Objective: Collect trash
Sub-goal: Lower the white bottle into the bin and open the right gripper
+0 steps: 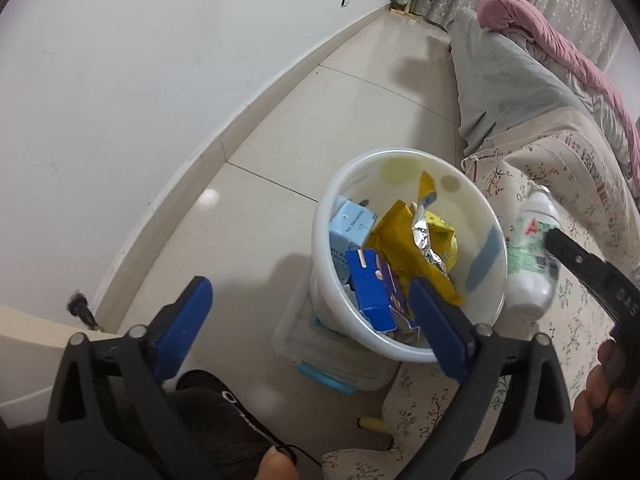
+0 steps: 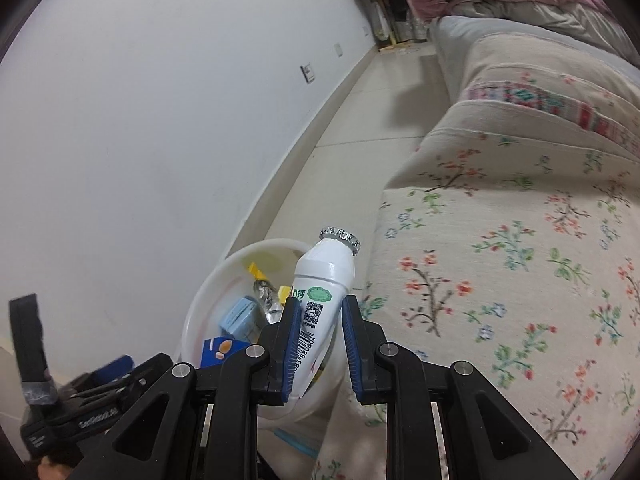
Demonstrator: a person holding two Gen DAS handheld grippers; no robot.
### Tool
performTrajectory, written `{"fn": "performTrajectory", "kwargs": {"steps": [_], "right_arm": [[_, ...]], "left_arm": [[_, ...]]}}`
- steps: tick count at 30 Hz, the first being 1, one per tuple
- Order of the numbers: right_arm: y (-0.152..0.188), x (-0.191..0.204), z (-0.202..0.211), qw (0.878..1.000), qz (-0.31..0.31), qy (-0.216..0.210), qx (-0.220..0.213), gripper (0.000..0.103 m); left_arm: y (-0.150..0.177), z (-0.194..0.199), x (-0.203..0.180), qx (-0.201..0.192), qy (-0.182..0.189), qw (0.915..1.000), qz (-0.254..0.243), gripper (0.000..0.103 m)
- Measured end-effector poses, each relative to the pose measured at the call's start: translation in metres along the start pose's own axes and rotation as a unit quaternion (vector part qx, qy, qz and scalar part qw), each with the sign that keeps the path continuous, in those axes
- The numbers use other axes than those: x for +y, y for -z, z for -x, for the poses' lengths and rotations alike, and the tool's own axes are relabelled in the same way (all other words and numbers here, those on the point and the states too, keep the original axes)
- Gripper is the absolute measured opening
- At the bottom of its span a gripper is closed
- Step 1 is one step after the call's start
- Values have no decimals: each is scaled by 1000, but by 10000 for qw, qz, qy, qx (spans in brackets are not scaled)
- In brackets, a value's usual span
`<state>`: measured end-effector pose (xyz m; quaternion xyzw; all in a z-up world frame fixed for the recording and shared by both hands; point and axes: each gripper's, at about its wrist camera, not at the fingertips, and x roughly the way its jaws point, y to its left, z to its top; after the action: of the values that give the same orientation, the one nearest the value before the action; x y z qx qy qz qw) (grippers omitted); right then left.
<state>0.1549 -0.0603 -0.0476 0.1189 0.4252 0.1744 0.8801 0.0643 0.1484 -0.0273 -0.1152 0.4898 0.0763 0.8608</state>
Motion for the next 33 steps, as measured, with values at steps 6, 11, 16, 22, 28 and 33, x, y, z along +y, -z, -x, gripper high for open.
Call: {"fn": "performTrajectory", "kwargs": {"steps": [6,11,16,22,28,33], "right_arm": [[-1,7,-17,9998,131,-49,108,24],[-6,-1,-19,9997,1,-228,116,35],[-6,-14,-1,9993,-208,-278,-115,70],[-4,-25,23,9994,-332,55,-126,72],[21,-33,62,9967,-259,726,-249,86],[40,-47,88,9913,-430,1231,-180,103]], "left_arm": [[-4,-1,4,19,-130,9999,79,100],[-5,-3,7,42,-286,9995,116,100],[-4,-1,6,30,-244,9996,108,100],[0,5,-5,-48,-142,9999,-42,101],[12,14,-32,-91,-17,9992,-387,102],[26,21,-55,15,244,9973,-695,102]]}}
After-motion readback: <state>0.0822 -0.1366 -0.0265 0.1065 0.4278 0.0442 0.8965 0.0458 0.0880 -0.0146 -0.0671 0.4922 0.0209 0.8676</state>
